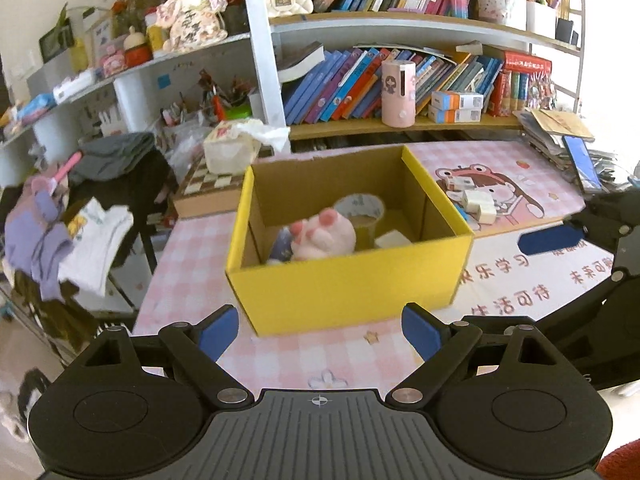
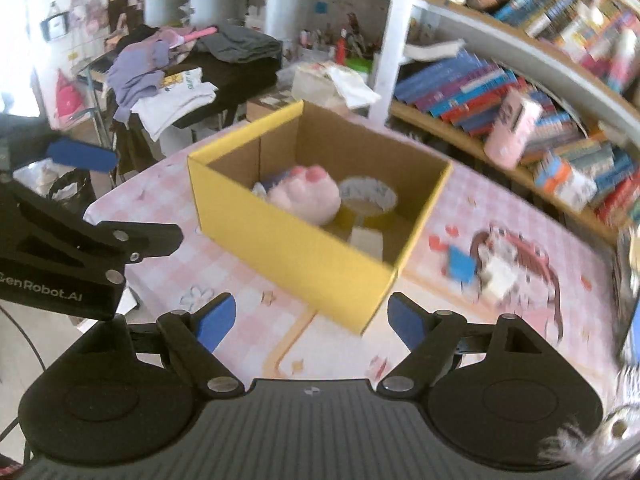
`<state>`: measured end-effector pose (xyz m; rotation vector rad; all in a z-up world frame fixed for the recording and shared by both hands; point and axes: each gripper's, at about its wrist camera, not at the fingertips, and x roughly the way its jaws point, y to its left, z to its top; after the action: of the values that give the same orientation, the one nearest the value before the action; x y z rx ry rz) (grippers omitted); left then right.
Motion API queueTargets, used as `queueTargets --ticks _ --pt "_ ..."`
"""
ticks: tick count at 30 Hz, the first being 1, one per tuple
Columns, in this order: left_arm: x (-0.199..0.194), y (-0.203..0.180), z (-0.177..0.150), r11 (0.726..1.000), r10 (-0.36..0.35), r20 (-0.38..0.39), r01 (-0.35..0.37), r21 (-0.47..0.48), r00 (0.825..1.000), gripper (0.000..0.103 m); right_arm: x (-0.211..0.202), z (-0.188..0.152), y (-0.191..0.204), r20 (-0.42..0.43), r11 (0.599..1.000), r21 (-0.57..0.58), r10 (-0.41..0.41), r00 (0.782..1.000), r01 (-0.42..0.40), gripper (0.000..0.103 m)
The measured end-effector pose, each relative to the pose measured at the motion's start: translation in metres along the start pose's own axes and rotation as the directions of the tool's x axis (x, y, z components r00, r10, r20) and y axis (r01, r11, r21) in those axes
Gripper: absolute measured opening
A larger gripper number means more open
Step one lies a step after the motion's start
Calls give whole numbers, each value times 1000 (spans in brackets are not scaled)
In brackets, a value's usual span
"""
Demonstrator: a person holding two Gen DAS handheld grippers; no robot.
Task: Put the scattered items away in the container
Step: 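Withdraw both tools from the box back over the table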
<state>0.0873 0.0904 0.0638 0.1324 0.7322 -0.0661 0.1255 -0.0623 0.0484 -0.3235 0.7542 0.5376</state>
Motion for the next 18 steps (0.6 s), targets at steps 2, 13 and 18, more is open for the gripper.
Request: queueTargets --ticks 2,13,18 --pt "-3 -2 -9 1000 -3 -8 3 -22 1000 91 -4 -12 1 -7 999 45 -8 1000 8 84" --pt "-17 -15 -43 993 5 -26 -8 -115 1000 91 -29 -56 9 8 983 165 -86 996 84 84" --pt "-21 -20 -54 992 7 -35 -12 -129 999 91 -35 -68 10 13 974 201 -114 993 109 84"
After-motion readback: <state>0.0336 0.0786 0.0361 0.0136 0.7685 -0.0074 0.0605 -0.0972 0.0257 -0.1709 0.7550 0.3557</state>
